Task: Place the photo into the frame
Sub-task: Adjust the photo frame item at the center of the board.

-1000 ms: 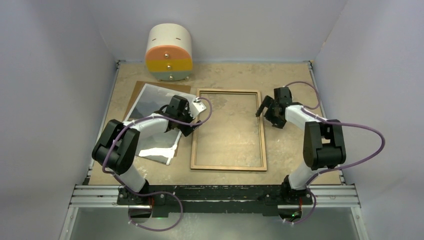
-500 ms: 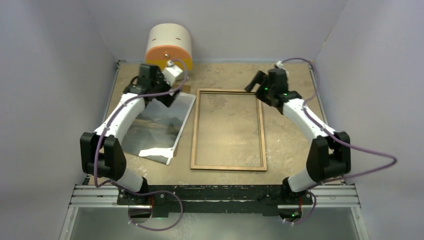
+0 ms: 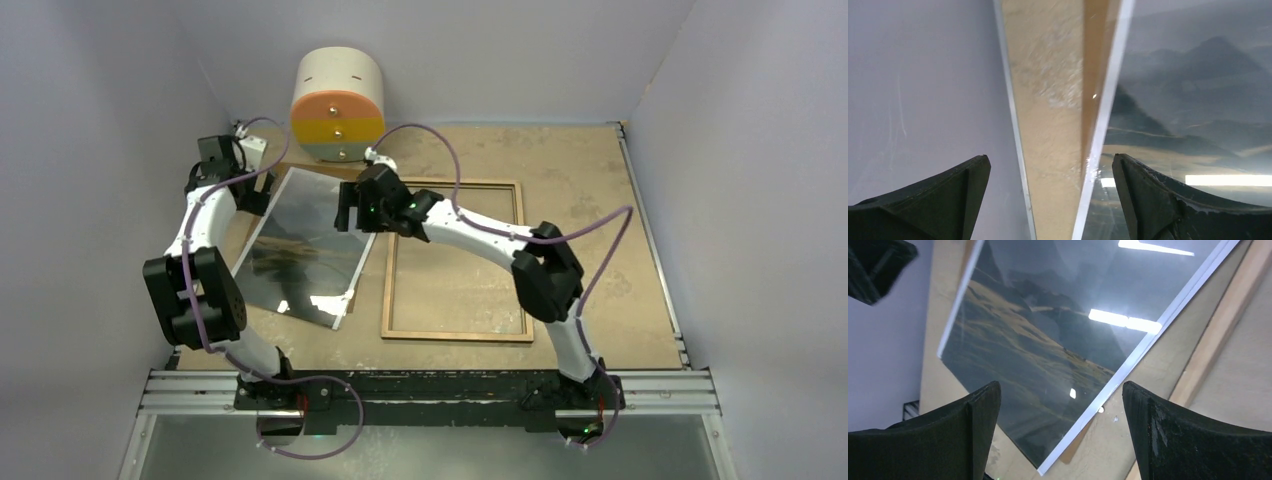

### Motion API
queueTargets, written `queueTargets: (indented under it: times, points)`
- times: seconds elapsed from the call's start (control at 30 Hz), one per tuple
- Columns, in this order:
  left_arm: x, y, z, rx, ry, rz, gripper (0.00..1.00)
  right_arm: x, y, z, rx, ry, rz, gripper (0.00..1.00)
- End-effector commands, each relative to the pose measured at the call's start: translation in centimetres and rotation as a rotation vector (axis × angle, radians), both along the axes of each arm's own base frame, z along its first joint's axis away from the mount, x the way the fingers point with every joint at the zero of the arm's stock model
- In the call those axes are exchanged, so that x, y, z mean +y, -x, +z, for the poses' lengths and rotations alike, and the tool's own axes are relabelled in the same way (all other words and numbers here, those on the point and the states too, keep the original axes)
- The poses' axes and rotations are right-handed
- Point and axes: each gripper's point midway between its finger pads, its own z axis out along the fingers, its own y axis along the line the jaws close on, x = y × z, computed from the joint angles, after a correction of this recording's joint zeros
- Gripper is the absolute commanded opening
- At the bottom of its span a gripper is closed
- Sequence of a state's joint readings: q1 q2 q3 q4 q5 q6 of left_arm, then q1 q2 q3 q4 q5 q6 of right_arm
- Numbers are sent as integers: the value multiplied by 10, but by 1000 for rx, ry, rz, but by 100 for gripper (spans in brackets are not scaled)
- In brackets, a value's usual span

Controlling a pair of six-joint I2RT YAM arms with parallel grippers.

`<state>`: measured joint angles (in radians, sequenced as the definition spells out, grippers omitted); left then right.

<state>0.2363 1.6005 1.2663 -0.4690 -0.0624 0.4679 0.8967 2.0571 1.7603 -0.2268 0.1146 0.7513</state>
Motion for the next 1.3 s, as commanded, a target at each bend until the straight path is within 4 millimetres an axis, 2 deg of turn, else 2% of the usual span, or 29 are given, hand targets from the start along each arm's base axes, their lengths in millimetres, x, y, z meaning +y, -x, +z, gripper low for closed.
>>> queueTargets:
  times: [0.0,0.2,0.37,0.53,0.73,0.93,1.27]
  points:
    - [47,6,-16,-7,-72,199,100,0,-13,-30,57,34,-77,92]
    - [65,0,-35,-8,-126,257,100,-4,-12,-64,99,76,-102,91]
    - [75,-13,-45,-26,-136,305,100,-18,-16,-91,137,133,-155,91]
    - [87,-24,-51,-51,-168,371,100,-36,-27,-107,156,175,-223,91]
    - [85,-33,-64,-44,-146,362,100,-48,-38,-124,189,194,-277,91]
    - [70,-27,-86,24,-137,300,100,-33,-40,-135,234,153,-260,91]
    - [51,-5,-115,105,-103,204,100,-13,-47,-146,319,44,-264,91]
